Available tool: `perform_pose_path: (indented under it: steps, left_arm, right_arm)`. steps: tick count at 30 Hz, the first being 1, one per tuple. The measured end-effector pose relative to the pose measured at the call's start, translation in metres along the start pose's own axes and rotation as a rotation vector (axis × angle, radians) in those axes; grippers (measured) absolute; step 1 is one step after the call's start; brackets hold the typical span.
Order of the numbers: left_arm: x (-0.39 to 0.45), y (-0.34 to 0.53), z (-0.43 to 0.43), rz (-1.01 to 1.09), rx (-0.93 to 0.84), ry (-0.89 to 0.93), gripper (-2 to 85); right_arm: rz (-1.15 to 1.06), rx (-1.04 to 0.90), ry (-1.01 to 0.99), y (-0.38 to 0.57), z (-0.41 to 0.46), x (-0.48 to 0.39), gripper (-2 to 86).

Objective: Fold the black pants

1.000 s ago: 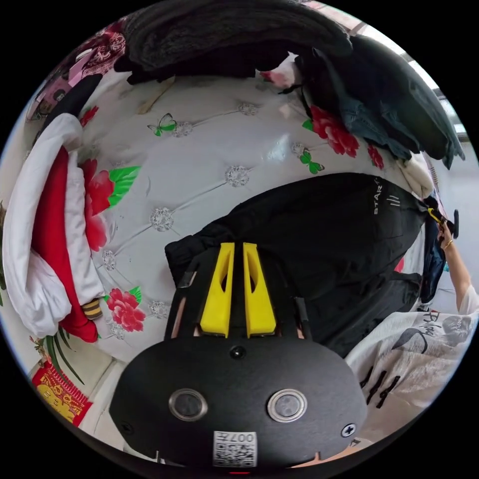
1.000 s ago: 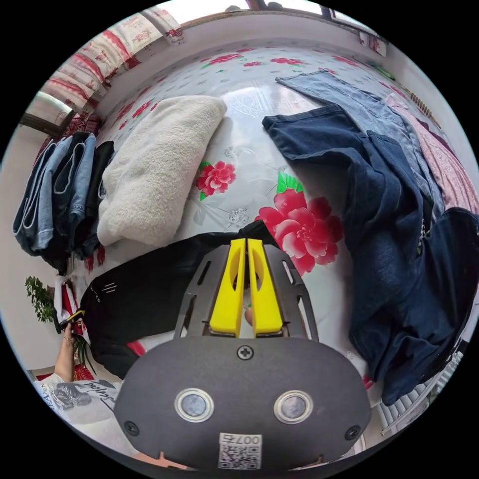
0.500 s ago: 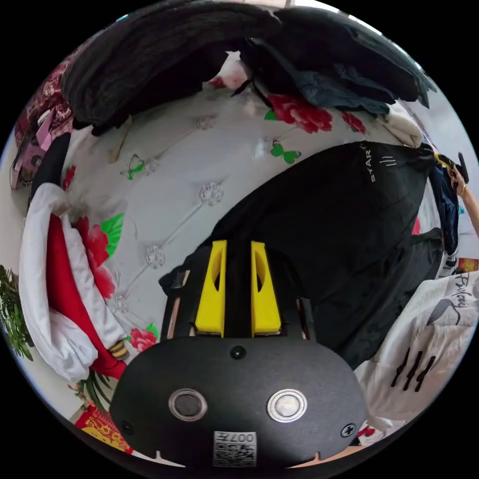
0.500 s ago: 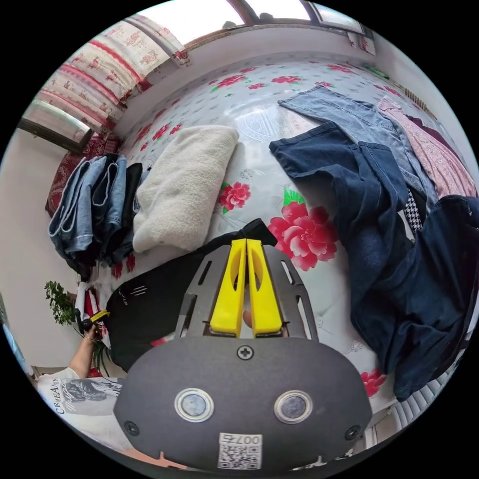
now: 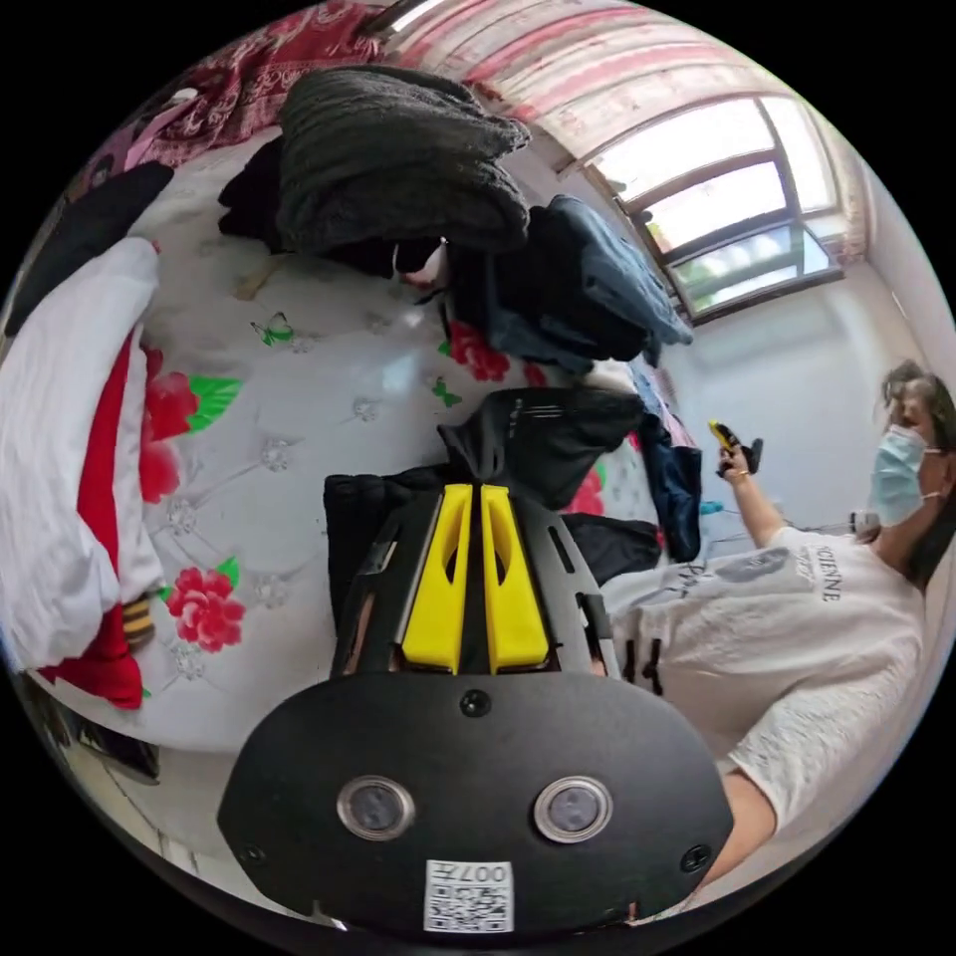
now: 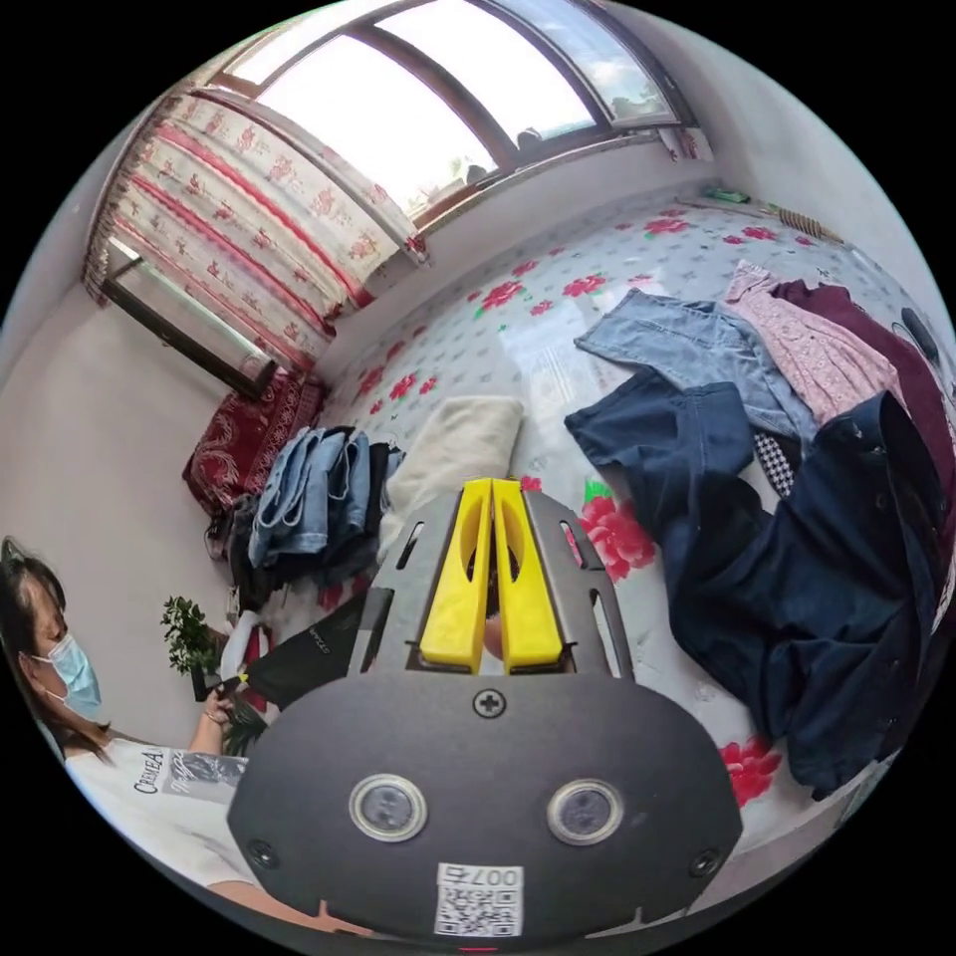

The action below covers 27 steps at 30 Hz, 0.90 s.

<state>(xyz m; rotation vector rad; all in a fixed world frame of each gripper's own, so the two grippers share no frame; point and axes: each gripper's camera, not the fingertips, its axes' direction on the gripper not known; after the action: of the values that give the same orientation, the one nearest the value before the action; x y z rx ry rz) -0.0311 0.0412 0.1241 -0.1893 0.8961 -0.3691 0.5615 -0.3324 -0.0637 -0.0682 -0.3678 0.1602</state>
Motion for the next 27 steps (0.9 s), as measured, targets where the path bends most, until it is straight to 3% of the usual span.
perform_pose_path:
  steps: [3, 8, 12, 17, 19, 24, 27]
  left_arm:
    - [-0.023, 0.007, 0.013, -0.093, -0.045, -0.165, -0.7]
    - [-0.041, 0.006, 0.020, -0.187, 0.051, -0.165, -0.6]
    - [-0.046, 0.004, 0.016, -0.180, 0.024, -0.197, -0.6]
    - [-0.059, 0.001, 0.010, -0.202, 0.008, -0.194, -0.6]
    - [-0.064, 0.000, 0.011, -0.211, 0.002, -0.190, -0.6]
    - [-0.073, 0.000, 0.008, -0.221, -0.012, -0.175, -0.8]
    - [-0.067, 0.007, -0.004, -0.181, -0.015, -0.146, -0.8]
  right_arm:
    - [0.001, -0.128, 0.043, 0.020, 0.033, 0.013, 1.5]
    - [0.002, -0.174, -0.025, 0.036, 0.101, 0.013, 6.3]
    - [-0.102, -0.237, 0.013, 0.018, 0.155, -0.007, 8.7]
    - [-0.179, -0.264, 0.059, -0.016, 0.196, -0.019, 8.0]
    - [-0.154, -0.389, 0.031, -0.028, 0.221, -0.012, 5.7]
    - [-0.115, -0.476, -0.055, -0.046, 0.199, -0.002, 1.6]
    - [-0.131, -0.336, -0.190, -0.060, 0.122, 0.001, 0.6]
